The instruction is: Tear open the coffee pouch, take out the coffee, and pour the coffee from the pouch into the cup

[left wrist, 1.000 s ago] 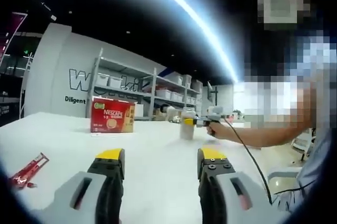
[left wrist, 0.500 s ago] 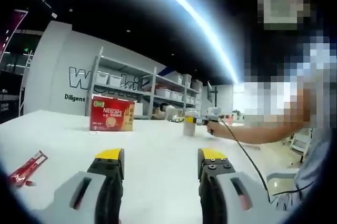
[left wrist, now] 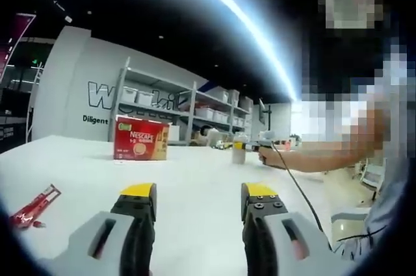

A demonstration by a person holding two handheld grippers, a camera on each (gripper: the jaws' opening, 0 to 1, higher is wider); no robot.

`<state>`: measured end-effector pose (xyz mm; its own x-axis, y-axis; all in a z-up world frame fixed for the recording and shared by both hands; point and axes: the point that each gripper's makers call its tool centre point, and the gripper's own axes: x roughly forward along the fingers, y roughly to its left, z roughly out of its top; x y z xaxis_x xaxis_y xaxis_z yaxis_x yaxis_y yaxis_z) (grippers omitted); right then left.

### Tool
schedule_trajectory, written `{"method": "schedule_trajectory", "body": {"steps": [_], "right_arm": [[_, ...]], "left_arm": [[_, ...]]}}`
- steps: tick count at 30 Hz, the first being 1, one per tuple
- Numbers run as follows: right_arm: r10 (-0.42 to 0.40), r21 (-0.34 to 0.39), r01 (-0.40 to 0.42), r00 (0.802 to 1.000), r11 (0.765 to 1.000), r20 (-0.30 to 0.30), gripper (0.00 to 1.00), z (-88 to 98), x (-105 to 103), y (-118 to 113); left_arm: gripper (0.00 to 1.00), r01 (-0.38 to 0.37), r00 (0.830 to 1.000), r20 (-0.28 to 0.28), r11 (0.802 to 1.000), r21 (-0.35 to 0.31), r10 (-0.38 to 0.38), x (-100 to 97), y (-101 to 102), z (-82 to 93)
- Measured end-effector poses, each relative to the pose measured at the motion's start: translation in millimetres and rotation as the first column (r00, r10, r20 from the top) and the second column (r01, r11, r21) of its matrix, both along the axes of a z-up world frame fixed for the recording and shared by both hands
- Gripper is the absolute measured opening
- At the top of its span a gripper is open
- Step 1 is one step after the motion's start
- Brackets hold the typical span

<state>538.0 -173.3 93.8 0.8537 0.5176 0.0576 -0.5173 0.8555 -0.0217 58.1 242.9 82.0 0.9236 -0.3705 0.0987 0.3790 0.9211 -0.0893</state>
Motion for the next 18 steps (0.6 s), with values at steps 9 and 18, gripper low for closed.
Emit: {"method": "schedule_trajectory", "body": {"steps": [9,18], "right_arm": [[-0.035,0.009,0.035,0.999,0.999,0.009,0.57,-0.4,11.3,-15.3],[-0.056,0.003,0.056,0.998,0.998,0.004,0.57,-0.8,21.5,-23.4]], "left_arm": [[0.54,-0.005,1.000,-0.011,1.000,0.024,0.005,1.6,-1.9,-3.8],[0.54,-0.012,1.000,-0.008,1.000,0.026,0.012,1.2,-0.5,-3.7]]}}
